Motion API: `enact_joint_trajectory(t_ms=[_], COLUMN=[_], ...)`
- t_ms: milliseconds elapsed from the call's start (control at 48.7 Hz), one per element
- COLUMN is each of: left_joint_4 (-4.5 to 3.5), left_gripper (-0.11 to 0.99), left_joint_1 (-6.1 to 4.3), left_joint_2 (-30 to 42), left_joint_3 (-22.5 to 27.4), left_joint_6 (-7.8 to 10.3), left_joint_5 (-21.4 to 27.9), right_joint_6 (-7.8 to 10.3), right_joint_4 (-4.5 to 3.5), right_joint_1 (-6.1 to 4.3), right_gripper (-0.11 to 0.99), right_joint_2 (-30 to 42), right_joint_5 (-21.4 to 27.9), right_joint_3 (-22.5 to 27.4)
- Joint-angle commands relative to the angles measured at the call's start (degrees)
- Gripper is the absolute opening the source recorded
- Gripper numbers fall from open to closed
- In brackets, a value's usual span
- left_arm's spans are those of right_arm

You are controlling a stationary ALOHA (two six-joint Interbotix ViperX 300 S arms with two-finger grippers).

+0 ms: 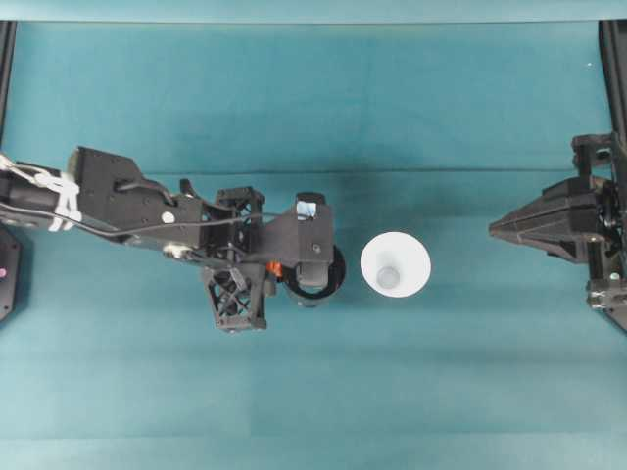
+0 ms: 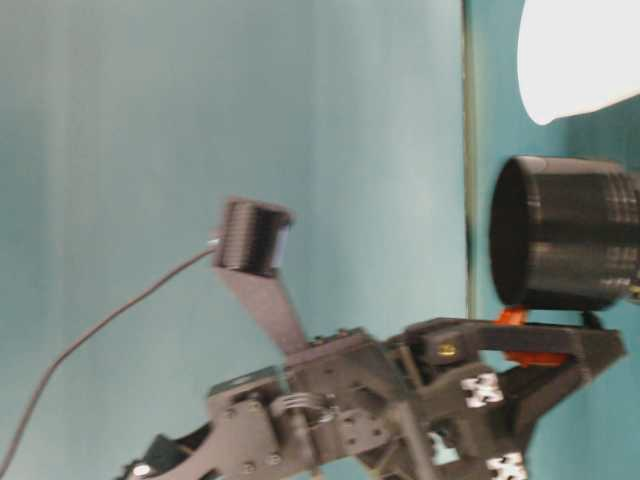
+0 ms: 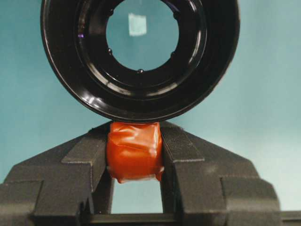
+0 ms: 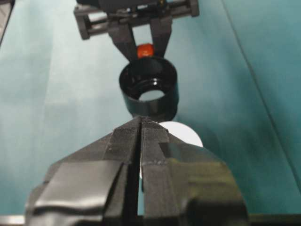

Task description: Put the paper cup into the moved red handle cup holder.

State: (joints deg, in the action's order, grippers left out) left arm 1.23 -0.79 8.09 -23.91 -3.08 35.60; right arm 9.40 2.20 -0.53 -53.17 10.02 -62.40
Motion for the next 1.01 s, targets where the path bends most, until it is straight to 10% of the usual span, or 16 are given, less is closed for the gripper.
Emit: enact_joint_trajectory(t_ms=[0,986], left_joint_4=[0.09,0.26], left_gripper=[0.29,0.29], left_joint_1=[0.0,1.05], left_joint_2=[0.35,2.2], left_joint_3=[0.0,-2.55], left_joint_6=[0.0,0.0], left_joint_5=[-1.32,-9.4], right_joint_6=[0.53,1.14], right_joint_4=[0.09,0.09], right_joint_1=[-0.09,-0.18], right_gripper=[-0.1,-0.1], right_joint_2=[0.26,0.26], right_joint_5=[-0.18,-0.18], right_joint_3=[0.7,0.44])
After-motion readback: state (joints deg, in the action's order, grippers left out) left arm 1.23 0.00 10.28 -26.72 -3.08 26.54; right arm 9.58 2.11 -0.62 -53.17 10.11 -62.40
